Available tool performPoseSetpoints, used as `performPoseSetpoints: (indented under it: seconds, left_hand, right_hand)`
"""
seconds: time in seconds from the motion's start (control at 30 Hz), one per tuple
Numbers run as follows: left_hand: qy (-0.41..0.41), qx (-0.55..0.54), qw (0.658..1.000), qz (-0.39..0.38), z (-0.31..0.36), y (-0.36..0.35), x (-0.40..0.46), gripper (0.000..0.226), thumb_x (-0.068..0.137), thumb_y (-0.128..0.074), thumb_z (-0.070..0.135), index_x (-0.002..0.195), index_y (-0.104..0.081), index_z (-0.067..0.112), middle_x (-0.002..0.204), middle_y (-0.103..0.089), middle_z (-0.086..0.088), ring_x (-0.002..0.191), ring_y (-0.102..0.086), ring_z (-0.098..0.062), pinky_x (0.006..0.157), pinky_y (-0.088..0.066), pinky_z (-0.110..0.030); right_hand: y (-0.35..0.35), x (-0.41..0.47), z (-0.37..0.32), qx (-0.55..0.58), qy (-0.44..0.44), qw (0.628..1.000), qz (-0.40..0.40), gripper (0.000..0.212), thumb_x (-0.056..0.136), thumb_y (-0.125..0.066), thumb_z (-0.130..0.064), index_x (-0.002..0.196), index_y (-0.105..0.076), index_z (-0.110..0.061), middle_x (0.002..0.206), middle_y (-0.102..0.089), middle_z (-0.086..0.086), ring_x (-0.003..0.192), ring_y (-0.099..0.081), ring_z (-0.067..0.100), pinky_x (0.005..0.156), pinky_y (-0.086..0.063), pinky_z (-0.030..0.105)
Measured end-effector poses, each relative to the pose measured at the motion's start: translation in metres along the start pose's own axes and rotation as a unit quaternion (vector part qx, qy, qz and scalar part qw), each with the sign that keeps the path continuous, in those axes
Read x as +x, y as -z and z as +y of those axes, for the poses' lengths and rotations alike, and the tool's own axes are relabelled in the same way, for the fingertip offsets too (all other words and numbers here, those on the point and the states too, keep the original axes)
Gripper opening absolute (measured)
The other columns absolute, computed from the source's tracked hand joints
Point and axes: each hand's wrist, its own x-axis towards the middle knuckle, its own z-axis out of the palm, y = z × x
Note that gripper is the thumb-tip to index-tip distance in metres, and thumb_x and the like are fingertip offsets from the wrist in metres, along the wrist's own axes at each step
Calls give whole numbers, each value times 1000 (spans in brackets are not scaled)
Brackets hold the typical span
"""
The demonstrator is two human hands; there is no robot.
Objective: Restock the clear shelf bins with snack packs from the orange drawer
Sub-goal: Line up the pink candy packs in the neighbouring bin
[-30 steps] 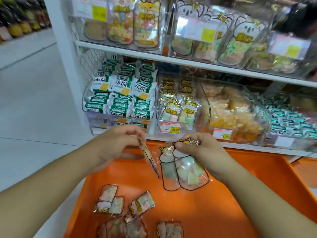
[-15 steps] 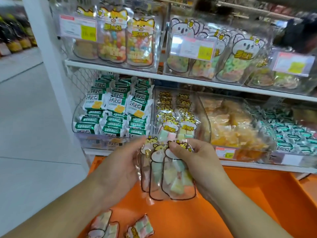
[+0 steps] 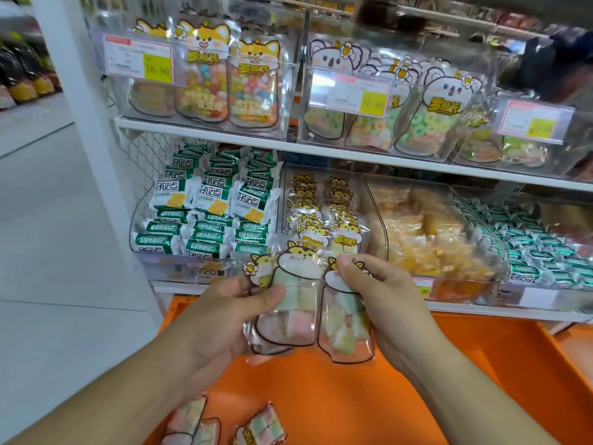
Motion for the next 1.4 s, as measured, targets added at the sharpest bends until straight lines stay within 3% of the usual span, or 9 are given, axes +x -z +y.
performPoseSetpoints:
  seconds: [0.13, 0.3, 0.57, 0.7, 0.83, 0.93, 1.0, 1.17, 1.4]
  left_hand:
    - [-26, 64, 997, 26, -1, 4, -2, 41, 76, -83, 21, 112, -74, 5, 109, -80, -11, 107, -75, -26, 99, -53, -47]
    - [-66, 181, 975, 109, -3, 6, 0, 60, 71, -90, 53, 111, -71, 13, 105, -76, -14, 104, -72, -34, 94, -56, -50]
    - [-60, 182, 979, 67, 2, 2, 1, 13, 102, -65, 25, 114, -67, 31, 80, -75, 6, 82, -68, -20, 99, -52, -53]
    - [37, 51, 998, 29, -10, -9, -2, 18, 101, -64, 25, 107, -69, 9, 82, -73, -11, 70, -68, -28, 70, -57, -45]
    - [116, -71, 991, 15, -3, -22, 9, 69, 84, -73, 58, 130, -72, 7, 123, -73, -23, 109, -72, -42, 95, -55, -66]
    - [70, -75, 995, -12, 0, -21, 19, 59, 110, -38, 50, 136, -68, 6, 97, -80, -18, 87, -78, -27, 77, -63, -40]
    - [66, -45, 996, -49, -5, -16, 16, 62, 108, -34, 59, 136, -69, 16, 111, -78, -16, 99, -78, -30, 86, -62, -53]
    - [32, 28, 997, -57, -7, -11, 8, 33, 80, -72, 32, 105, -79, 11, 99, -76, -26, 75, -73, -40, 62, -62, -58]
    - [15, 2, 997, -73, -2, -4, 0, 36, 97, -65, 23, 125, -66, 0, 111, -73, -32, 88, -72, -54, 61, -63, -56]
  right_hand:
    - [-2, -7, 1, 8, -23, 999, -46, 39, 76, -87, -49, 104, -83, -22, 108, -80, 4, 114, -72, 30, 109, -50, 60]
    - [1, -9, -4, -29, 14, 999, -32, 21, 83, -84, -39, 89, -83, -19, 87, -79, -2, 87, -70, 15, 87, -52, 41]
    - [-9, -16, -11, -138, 121, 982, 49, 24, 91, -81, -37, 74, -80, -20, 62, -56, 14, 56, -37, 13, 54, -28, 29]
    - [-21, -22, -7, -125, 100, 987, 29, 43, 92, -75, -51, 70, -75, -14, 68, -51, 29, 58, -36, 19, 58, -28, 35]
    - [-24, -25, -10, -41, 28, 999, -11, 52, 97, -72, -43, 55, -68, -13, 57, -55, 5, 54, -53, 13, 61, -39, 29]
    - [-24, -23, -8, -22, -2, 999, -40, 32, 97, -72, -43, 79, -85, -20, 90, -81, -3, 94, -77, 17, 96, -58, 48]
    - [-22, -20, -4, -15, -9, 999, -30, 33, 97, -72, -46, 88, -85, -17, 101, -82, 2, 107, -75, 24, 106, -53, 56]
    - [-20, -18, -3, 44, -20, 999, -23, 58, 99, -68, -45, 95, -68, 13, 103, -69, 38, 82, -66, 25, 88, -49, 42]
    - [-13, -15, -9, 39, -4, 999, -3, 72, 80, -73, -63, 100, -68, 7, 98, -73, 14, 100, -68, 29, 98, -46, 48]
